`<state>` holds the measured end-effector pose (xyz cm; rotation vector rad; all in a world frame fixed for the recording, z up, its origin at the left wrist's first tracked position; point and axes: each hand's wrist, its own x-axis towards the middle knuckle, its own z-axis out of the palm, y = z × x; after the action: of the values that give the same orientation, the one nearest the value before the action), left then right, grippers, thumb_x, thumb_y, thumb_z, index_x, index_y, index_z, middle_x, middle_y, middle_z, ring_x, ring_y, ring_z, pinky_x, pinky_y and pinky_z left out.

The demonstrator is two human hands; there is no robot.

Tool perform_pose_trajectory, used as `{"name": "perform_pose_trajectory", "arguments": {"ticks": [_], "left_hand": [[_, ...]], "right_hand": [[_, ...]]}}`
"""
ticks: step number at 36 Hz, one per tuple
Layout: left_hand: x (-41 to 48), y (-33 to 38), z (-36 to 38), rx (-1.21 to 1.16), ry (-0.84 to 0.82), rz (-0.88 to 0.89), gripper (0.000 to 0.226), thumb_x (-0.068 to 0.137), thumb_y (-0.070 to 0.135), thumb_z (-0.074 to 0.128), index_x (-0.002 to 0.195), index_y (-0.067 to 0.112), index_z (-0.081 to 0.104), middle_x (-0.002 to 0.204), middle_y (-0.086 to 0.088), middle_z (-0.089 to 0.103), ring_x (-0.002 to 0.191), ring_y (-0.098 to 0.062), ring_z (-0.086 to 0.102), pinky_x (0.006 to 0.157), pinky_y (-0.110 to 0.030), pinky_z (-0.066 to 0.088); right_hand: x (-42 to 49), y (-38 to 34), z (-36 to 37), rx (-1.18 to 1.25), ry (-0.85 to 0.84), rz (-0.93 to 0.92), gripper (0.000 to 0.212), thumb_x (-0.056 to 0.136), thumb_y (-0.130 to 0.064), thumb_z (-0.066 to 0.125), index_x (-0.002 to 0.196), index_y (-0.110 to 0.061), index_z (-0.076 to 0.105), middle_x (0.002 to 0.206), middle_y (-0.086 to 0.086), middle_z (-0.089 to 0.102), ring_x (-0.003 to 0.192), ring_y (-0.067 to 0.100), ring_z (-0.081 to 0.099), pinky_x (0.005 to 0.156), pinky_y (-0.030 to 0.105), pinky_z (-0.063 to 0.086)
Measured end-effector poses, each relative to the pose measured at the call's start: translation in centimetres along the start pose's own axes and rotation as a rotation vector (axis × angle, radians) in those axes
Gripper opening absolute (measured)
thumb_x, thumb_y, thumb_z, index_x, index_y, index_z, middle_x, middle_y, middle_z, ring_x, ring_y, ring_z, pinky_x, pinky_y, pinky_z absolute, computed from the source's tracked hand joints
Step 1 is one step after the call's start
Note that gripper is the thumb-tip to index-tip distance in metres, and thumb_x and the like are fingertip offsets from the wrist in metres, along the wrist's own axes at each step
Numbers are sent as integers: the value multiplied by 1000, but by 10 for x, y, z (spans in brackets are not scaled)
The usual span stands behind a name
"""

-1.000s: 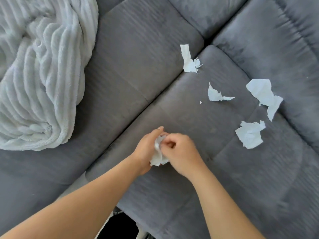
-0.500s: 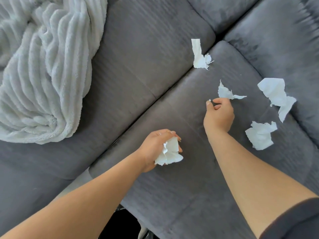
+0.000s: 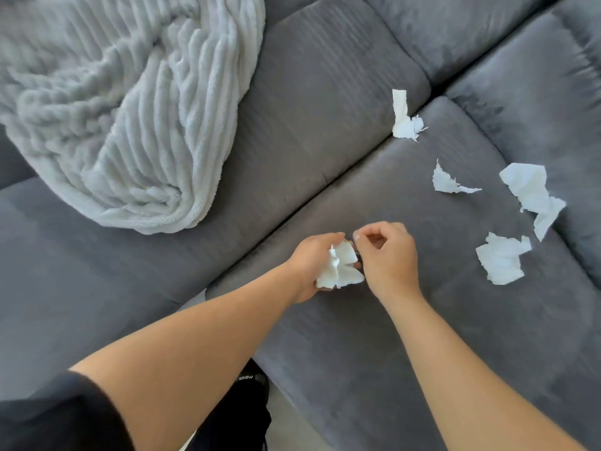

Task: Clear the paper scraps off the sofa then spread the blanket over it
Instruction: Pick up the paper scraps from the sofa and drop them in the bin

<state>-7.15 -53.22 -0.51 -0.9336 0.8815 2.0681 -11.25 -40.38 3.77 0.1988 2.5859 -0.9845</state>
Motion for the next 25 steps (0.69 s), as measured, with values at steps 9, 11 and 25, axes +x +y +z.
{"name": "perform_pose_trajectory", "arguments": {"ticks": [9, 11, 25], "left_hand": [[-119, -38, -73, -100, -52, 110, 24, 88, 34, 62, 70, 21, 71, 71, -3, 65, 60, -19, 61, 57, -32, 33], [-165, -60, -103, -123, 7, 184, 26, 91, 29, 60, 67, 23, 69, 70, -1, 63, 58, -17, 59, 55, -30, 36], [-443, -219, -350, -736, 594, 292, 20, 83, 31, 71, 95, 14, 71, 86, -4, 68, 55, -16, 66, 37, -19, 37]], "right_hand": [[-152, -47, 61, -157, -290, -191, 14, 90, -23, 66, 79, -32, 68, 103, -21, 45, 102, 5, 47, 73, 19, 43], [-188, -64, 80, -253, -385, -291, 13, 93, -29, 59, 91, -30, 71, 105, -22, 42, 103, 3, 40, 76, 21, 42], [-407, -178, 171, 81, -609, -66, 18, 90, -18, 65, 73, -23, 71, 69, -6, 71, 66, 12, 70, 59, 28, 48]]}}
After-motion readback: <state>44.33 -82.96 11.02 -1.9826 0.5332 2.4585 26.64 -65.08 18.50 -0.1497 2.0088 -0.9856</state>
